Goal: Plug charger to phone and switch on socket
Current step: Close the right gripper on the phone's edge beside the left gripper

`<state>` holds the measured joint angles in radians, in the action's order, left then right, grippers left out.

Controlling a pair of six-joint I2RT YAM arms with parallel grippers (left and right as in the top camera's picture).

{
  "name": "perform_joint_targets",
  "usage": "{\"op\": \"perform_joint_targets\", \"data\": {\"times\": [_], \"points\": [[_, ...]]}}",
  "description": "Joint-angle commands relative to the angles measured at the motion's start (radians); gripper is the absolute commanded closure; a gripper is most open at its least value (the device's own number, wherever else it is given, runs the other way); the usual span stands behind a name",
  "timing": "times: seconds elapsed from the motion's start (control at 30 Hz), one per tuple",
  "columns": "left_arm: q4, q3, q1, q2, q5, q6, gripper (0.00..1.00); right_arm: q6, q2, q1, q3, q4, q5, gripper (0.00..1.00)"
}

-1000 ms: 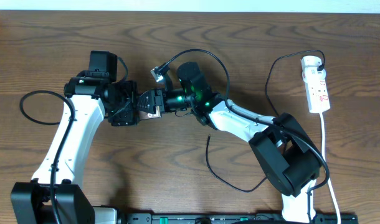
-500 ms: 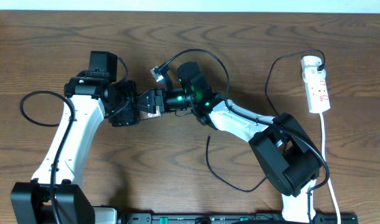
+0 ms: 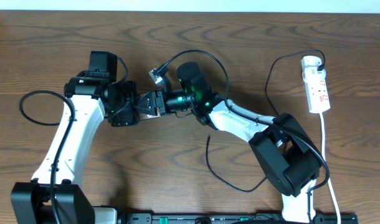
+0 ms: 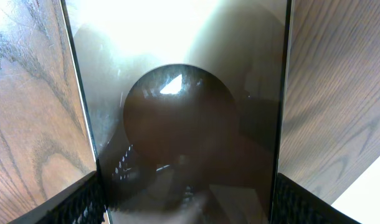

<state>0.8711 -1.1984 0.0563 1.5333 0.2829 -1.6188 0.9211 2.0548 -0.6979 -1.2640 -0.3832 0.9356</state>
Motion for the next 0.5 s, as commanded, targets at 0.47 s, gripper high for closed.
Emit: {"op": "perform_joint_targets", "data": {"times": [0.47], "points": [[0.003,-0.017,0.002,-0.019,-0.006,0.032,0.92,-0.017,-0.007,-0.003,-0.015,0.039,0.021,0.56]]}}
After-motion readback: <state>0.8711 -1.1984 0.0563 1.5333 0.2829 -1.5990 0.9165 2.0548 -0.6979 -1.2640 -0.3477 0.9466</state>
